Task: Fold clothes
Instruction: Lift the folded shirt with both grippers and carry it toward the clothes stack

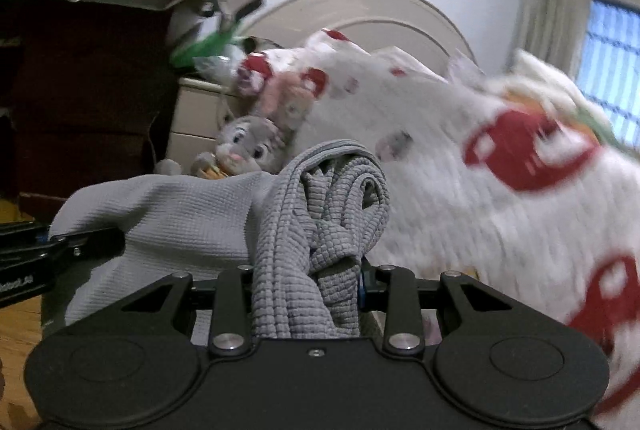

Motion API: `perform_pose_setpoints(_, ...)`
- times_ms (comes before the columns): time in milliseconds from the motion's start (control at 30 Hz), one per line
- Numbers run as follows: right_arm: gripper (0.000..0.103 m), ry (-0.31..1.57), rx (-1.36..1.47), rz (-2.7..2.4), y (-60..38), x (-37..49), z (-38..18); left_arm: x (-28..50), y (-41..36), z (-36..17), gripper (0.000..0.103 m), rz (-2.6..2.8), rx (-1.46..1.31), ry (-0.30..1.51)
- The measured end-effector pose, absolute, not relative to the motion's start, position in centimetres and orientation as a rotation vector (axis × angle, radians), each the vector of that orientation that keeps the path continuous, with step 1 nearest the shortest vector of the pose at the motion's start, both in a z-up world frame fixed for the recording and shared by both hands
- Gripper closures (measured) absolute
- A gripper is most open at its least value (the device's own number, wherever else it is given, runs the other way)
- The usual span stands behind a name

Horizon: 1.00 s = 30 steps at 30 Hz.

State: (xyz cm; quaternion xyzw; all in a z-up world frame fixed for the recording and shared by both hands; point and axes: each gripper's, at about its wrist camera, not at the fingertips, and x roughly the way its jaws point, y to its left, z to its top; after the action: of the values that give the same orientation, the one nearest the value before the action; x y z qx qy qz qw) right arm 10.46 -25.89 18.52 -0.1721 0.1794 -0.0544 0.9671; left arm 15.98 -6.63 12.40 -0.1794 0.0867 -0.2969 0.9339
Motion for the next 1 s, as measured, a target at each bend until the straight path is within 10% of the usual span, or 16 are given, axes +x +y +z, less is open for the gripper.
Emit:
perform_pose_setpoints(567,0.066,0.56,-0.559,0.173,-23.0,30.5,15.3,29.7,-1.5,5.1,0.087,-0.538,-0.668,0.271)
perform_pose_setpoints(733,0.042,0.645,-0.403,0.19,-25.7,35.8,11.1,32.8,-1.8,3.0,0.089,-0.452,-0.747,0.362)
perform_pose_setpoints(1000,0.038,0.585,0.168,-0.139,-34.2,36.0,8.5,33.3,-0.7,2.5,0.082,-0.508,-0.807,0.478)
